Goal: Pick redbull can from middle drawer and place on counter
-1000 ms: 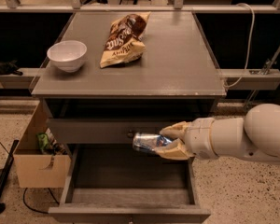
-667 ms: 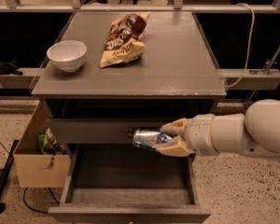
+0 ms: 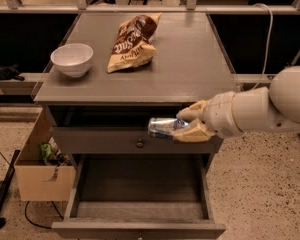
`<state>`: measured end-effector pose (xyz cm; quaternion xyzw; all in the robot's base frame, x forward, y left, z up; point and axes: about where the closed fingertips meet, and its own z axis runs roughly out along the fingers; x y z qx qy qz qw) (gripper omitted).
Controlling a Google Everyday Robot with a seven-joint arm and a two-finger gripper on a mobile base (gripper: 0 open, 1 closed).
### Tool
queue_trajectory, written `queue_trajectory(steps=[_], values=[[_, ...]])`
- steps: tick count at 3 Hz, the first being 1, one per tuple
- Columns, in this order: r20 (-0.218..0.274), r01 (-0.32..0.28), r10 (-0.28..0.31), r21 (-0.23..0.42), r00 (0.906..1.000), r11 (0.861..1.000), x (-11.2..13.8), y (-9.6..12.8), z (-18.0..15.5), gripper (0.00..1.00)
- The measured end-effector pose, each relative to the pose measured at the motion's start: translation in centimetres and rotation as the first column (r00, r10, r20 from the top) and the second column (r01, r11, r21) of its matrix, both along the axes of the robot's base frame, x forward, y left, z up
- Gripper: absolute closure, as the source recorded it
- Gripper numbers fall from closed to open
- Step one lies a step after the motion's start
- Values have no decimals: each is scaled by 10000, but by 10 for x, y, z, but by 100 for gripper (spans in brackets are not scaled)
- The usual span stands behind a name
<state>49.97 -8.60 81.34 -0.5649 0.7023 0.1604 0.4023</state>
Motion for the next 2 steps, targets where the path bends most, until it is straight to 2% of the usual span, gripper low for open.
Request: queue_trajectory(steps=[2], values=[[-362,6,13,506,9993,9987,31,-36,44,100]])
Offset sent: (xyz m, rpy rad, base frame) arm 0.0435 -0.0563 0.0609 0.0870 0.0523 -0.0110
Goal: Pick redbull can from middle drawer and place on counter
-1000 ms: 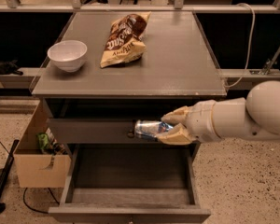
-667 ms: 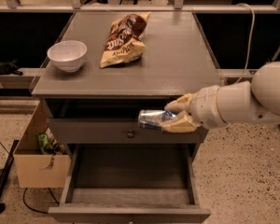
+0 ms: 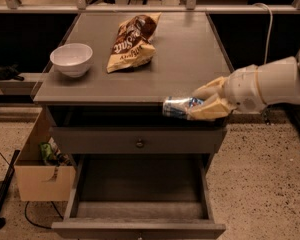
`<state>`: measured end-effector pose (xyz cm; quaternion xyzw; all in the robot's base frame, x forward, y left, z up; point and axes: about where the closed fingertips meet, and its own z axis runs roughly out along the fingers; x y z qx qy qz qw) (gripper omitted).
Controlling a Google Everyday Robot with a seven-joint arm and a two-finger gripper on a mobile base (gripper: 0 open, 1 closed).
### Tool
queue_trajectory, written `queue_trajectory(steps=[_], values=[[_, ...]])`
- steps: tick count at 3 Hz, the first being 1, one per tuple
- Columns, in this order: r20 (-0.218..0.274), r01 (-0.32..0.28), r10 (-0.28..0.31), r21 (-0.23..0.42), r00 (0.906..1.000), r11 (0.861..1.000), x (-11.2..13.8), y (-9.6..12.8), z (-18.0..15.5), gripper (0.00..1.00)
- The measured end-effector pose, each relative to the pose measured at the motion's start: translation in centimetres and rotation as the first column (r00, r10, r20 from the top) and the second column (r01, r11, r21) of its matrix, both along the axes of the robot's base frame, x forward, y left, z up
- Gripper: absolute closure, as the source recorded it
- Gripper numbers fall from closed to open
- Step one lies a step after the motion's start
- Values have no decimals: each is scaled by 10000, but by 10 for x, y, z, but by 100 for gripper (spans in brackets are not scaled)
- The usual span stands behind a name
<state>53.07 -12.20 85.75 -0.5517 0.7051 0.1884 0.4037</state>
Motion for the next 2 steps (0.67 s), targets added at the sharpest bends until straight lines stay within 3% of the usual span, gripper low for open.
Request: queue_trajectory(steps=[1,2], values=[[90,35,-35,16,10000,10000,16,-11,35,100],[26,151,-151,160,9999,9998,51,-15,60,100]])
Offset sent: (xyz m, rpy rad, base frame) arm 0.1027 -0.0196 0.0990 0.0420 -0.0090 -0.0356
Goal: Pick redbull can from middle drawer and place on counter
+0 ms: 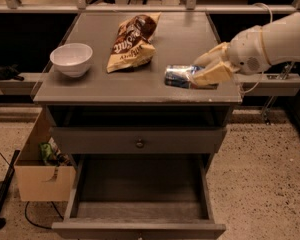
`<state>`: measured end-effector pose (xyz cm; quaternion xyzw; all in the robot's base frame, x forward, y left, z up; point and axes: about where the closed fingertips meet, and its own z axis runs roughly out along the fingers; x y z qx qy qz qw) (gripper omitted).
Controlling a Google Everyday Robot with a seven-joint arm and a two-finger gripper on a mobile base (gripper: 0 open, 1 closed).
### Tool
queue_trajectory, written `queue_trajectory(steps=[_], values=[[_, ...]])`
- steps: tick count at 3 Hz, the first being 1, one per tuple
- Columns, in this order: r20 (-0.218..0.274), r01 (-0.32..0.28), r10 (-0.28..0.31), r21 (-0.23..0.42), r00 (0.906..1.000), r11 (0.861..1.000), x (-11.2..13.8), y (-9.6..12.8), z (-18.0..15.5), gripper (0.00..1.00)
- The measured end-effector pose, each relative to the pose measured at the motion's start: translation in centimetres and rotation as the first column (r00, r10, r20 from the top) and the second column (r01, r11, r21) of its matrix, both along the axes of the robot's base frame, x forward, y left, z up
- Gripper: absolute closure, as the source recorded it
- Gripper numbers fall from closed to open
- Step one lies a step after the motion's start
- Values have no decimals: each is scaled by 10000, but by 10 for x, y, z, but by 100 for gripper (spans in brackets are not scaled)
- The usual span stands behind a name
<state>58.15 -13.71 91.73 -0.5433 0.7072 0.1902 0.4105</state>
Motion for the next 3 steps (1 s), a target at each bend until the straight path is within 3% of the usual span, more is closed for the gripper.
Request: queue_trajectory(steps=[1,2,3], values=[[-77,-29,33,442,10000,9990,52,11,-3,100],[-83,79,-73,764,9999,9970,85,9,-23,100],[-188,212,-198,802,9996,9966,98,6,-43,100]])
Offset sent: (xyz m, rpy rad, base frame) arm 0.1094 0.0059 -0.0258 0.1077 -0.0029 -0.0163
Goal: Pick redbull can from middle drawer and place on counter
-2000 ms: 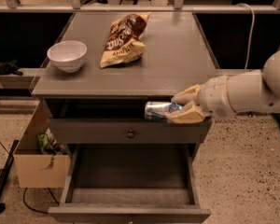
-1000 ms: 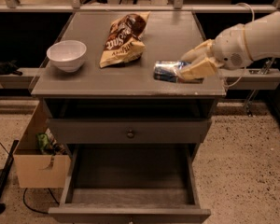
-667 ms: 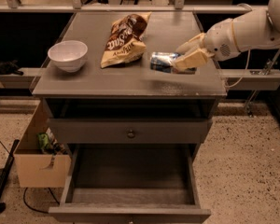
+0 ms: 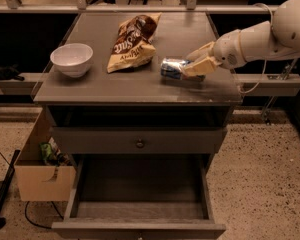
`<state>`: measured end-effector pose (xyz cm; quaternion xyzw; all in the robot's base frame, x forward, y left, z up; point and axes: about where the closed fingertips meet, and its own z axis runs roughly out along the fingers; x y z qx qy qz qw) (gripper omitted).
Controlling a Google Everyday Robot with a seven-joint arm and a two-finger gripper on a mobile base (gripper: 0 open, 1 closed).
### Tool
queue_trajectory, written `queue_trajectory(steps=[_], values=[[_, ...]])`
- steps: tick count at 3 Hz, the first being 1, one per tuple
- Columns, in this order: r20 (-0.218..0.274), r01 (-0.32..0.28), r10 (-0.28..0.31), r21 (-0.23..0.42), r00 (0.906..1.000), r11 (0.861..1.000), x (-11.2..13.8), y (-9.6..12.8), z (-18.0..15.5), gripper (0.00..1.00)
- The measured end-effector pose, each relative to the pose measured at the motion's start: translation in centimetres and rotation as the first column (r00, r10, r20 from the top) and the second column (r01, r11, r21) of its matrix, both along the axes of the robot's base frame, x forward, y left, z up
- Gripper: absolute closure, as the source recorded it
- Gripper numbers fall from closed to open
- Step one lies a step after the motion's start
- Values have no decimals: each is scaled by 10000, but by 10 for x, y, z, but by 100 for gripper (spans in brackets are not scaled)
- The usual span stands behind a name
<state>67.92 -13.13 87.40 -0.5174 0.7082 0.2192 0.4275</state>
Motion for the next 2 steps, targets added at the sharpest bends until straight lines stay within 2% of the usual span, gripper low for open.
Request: queue_trajectory(steps=[1,2], values=[[-85,-44,43,-134,10000,9999,2,1,-14,100],[-88,-47,46,-137,10000,9999,2,2,-14,82]])
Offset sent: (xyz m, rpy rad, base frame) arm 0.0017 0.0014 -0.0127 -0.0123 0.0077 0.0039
